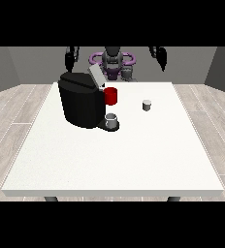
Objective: Insert the coffee pod into the coffee machine and close the lid
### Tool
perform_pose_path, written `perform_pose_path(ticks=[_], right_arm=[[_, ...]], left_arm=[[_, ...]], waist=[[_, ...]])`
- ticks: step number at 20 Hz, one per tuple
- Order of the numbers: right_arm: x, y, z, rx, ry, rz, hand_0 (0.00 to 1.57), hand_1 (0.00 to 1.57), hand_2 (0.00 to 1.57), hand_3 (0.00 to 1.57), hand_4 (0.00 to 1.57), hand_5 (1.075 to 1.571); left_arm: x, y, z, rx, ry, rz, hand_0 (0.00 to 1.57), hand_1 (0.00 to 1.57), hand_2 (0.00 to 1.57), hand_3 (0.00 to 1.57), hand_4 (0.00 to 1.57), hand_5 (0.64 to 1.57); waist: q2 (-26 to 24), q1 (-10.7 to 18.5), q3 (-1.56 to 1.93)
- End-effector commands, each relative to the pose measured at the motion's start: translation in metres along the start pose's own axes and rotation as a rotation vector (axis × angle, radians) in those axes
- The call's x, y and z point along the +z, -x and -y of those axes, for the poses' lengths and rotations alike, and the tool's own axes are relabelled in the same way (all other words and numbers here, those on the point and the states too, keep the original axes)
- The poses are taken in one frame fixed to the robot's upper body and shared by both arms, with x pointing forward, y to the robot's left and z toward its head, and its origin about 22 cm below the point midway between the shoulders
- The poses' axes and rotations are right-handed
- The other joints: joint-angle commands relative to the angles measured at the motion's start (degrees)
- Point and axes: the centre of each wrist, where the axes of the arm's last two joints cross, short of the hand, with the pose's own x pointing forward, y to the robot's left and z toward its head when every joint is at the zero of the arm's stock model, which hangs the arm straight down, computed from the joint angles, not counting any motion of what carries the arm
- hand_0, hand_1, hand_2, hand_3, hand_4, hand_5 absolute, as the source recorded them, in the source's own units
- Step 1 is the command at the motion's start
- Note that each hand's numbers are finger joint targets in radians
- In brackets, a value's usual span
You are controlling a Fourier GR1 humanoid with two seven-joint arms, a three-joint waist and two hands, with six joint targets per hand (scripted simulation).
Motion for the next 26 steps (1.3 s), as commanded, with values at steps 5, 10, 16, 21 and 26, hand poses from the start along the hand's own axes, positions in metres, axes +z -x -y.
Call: perform_pose_path(ticks=[5,10,16,21,26], right_arm=[[0.005,0.018,0.029,-0.019,-0.017,-0.044,0.0,0.0,0.0,0.0,0.13,1.571],[0.007,0.024,0.006,-0.062,0.195,0.034,0.0,0.0,0.0,0.0,0.09,1.571],[0.012,0.021,-0.011,-0.073,0.174,0.031,0.0,0.0,0.0,0.0,0.17,1.571],[-0.006,-0.005,-0.019,-0.094,0.118,0.108,0.0,0.0,0.0,0.0,0.17,1.571],[-0.011,-0.018,-0.036,-0.091,0.072,0.141,0.0,0.0,0.0,0.0,0.23,1.571]], left_arm=[[0.013,0.012,0.009,0.072,0.071,0.091,0.0,0.0,0.0,0.0,0.32,1.571],[0.018,0.015,0.011,0.106,0.116,0.144,0.0,0.0,0.0,0.0,0.28,1.571],[0.002,0.003,-0.01,-0.086,0.111,0.119,0.0,0.0,0.0,0.0,0.21,1.571],[-0.03,-0.004,-0.049,-0.2,0.078,0.102,0.0,0.0,0.0,0.0,0.0,1.571],[-0.063,-0.015,-0.066,-0.172,0.06,0.02,0.0,0.0,0.0,0.0,0.0,1.571]], waist=[[1.2,-1.2,-1.35],[0.2,-1.6,-1.35],[0.0,-3.3,-1.34],[4.9,-6.5,-1.37],[7.8,-9.4,-1.37]])
